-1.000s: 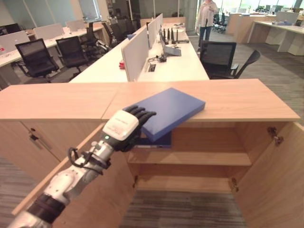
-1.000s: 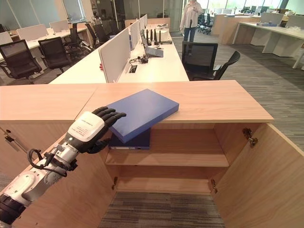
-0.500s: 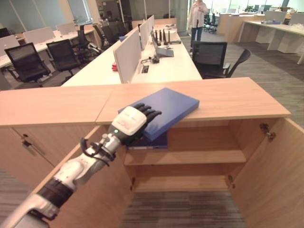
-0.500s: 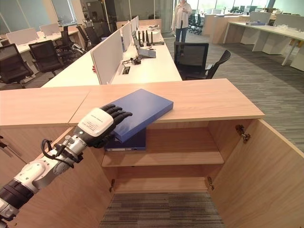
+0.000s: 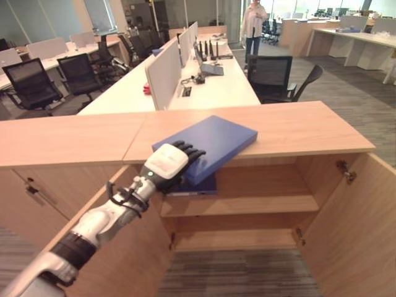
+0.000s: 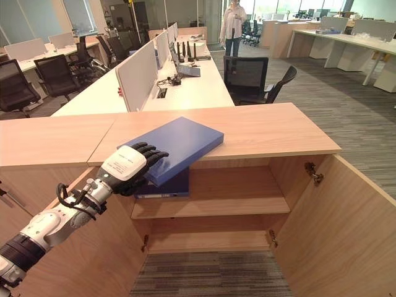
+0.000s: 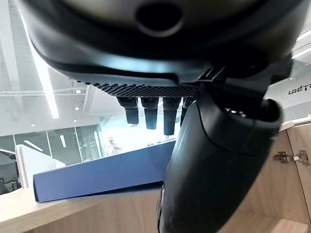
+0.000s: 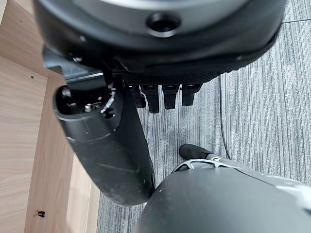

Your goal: Put the empty folder in the office cabinet

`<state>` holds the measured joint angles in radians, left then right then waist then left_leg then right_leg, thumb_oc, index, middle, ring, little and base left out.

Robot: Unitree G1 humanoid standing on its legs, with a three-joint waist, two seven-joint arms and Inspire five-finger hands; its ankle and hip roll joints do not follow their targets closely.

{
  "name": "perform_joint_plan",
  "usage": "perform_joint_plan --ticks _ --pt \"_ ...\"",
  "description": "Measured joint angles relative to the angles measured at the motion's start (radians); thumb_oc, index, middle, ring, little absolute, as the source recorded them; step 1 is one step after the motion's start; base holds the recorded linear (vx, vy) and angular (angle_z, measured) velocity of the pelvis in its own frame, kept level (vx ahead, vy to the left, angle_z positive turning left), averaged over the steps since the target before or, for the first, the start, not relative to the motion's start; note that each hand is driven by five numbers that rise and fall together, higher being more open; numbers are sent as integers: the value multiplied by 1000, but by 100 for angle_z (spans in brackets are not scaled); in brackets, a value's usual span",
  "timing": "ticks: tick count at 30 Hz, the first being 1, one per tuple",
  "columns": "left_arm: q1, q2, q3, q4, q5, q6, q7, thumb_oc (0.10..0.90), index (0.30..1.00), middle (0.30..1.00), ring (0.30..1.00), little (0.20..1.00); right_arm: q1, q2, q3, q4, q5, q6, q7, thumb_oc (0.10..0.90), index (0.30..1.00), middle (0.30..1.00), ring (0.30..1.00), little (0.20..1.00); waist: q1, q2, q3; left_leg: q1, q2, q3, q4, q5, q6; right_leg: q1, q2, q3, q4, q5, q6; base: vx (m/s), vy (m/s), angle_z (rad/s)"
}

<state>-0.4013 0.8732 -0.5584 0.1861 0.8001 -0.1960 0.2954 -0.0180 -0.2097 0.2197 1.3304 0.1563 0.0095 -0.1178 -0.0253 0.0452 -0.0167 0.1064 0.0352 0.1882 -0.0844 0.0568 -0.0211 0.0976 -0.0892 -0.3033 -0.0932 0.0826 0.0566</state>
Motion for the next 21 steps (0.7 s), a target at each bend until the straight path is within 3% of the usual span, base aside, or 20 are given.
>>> perform_joint_plan --ticks 18,21 --pt "-31 -37 -46 83 1 41 0 800 900 900 900 900 12 -2 0 1 0 0 0 800 900 900 900 900 -4 -13 -17 2 0 7 0 -3 -3 -4 0 8 0 2 1 0 0 0" --pt "-45 -81 -46 126 1 54 2 800 900 900 900 900 16 -2 1 0 -1 0 0 800 900 900 900 900 -4 -13 -20 2 0 9 0 -4 -3 -4 0 9 0 2 1 1 -2 -1"
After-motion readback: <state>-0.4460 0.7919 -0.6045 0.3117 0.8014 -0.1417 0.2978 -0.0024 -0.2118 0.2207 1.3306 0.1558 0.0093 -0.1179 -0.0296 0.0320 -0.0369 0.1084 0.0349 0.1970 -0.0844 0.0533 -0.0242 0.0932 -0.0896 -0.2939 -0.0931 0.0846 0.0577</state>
